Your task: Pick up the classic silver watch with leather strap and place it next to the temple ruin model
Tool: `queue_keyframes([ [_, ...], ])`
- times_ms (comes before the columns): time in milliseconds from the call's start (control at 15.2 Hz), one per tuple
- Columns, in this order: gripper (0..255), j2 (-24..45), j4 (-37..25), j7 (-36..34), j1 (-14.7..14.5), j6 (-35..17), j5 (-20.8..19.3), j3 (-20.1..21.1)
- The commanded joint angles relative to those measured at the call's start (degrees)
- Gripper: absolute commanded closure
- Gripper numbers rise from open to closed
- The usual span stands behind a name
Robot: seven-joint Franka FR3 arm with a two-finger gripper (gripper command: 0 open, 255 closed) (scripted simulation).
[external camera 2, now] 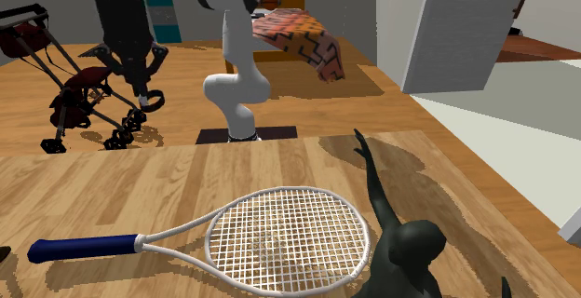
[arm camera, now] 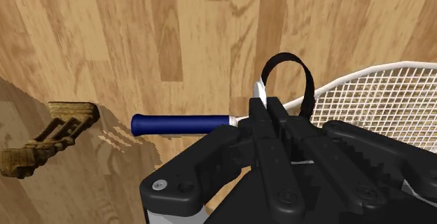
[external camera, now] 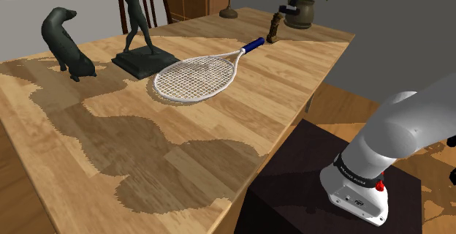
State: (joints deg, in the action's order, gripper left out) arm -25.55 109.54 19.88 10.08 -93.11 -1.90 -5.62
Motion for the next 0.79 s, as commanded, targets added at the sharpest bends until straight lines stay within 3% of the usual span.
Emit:
queue_keyframes([
  [0,255,2.0,-1.4,3.1,0.8,-0.7,-0.3,-2.4],
  [726,255,19.0,-18.5,18.1,4.4,-0.1,3.0,-13.3],
])
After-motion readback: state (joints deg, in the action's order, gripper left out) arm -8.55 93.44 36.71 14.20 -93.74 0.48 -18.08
